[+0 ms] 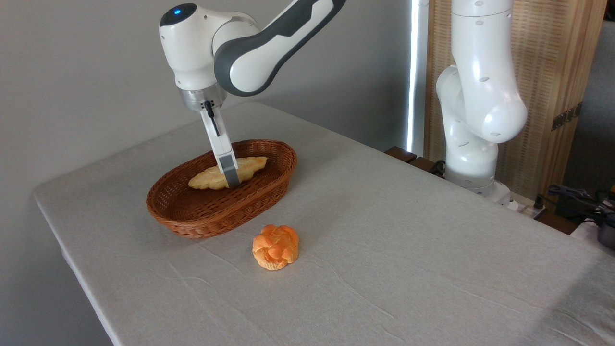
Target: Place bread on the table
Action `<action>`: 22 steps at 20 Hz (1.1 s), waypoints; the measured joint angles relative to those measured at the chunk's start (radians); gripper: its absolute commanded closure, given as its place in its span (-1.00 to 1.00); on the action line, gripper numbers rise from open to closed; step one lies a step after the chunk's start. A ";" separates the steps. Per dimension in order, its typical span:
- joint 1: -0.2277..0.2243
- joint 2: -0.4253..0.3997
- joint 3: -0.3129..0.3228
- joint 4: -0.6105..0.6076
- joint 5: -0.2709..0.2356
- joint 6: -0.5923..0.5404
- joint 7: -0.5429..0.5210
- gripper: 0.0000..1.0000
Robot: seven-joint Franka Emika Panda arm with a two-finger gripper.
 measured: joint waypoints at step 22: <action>-0.001 -0.027 0.005 0.009 0.000 0.004 0.001 0.09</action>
